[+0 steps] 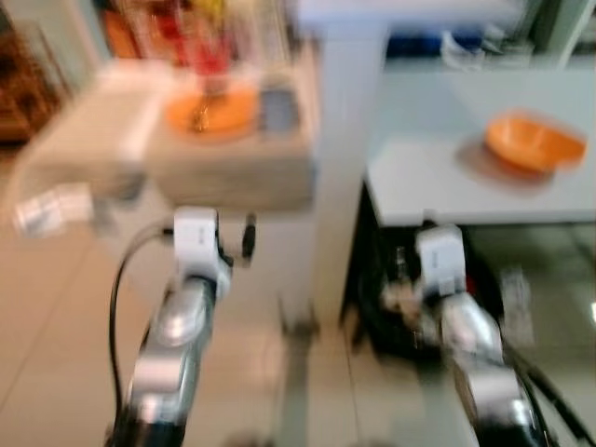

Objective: Setting the table

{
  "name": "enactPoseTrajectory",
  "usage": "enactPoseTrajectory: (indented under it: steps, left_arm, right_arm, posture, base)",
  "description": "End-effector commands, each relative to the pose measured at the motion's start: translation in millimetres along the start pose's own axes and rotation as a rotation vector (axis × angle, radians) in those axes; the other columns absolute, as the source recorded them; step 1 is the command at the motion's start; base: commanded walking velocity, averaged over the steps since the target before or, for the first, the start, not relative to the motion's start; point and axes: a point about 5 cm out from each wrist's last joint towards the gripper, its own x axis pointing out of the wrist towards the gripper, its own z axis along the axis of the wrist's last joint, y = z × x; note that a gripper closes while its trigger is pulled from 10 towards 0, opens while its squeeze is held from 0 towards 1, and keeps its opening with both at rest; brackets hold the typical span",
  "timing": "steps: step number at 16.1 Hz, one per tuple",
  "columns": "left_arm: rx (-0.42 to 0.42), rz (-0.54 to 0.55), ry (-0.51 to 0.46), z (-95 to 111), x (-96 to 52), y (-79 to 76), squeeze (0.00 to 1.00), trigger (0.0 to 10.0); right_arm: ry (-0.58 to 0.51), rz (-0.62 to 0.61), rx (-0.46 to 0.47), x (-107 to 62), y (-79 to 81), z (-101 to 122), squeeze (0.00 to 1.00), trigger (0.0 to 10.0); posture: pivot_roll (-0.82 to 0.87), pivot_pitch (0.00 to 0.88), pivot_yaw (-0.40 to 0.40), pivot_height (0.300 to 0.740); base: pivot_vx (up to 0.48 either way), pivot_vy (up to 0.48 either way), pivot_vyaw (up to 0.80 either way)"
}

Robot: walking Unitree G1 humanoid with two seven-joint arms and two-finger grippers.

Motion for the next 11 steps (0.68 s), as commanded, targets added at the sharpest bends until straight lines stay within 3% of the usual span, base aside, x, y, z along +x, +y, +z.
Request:
enactPoseTrajectory:
  steps: [1,6,11]
  left_arm:
    - [0.018,0.037,-0.016,4.8,1.4,8.9,0.0,10.0]
    - [0.072,-0.013,-0.061,14.1,-2.0,2.5,0.0,10.0]
    - [0.079,-0.023,-0.068,17.4,-0.6,1.4,0.0,10.0]
  right_arm:
    - [-0.026,0.019,0.012,6.3,4.1,6.6,0.0,10.0]
    - [-0.037,0.032,0.023,8.8,7.8,8.4,0.0,10.0]
    - [-0.058,0.004,0.01,7.1,3.6,11.0,0.0,10.0]
  posture:
    - [-0.04,0.0,0.016,0.74]
    - [-0.03,0.0,0.011,0.74]
    - [-0.04,0.0,0.022,0.74]
  base:
    - [0.0,0.0,0.0]
    - [0.0,0.0,0.0]
    - [0.356,0.322,0.0]
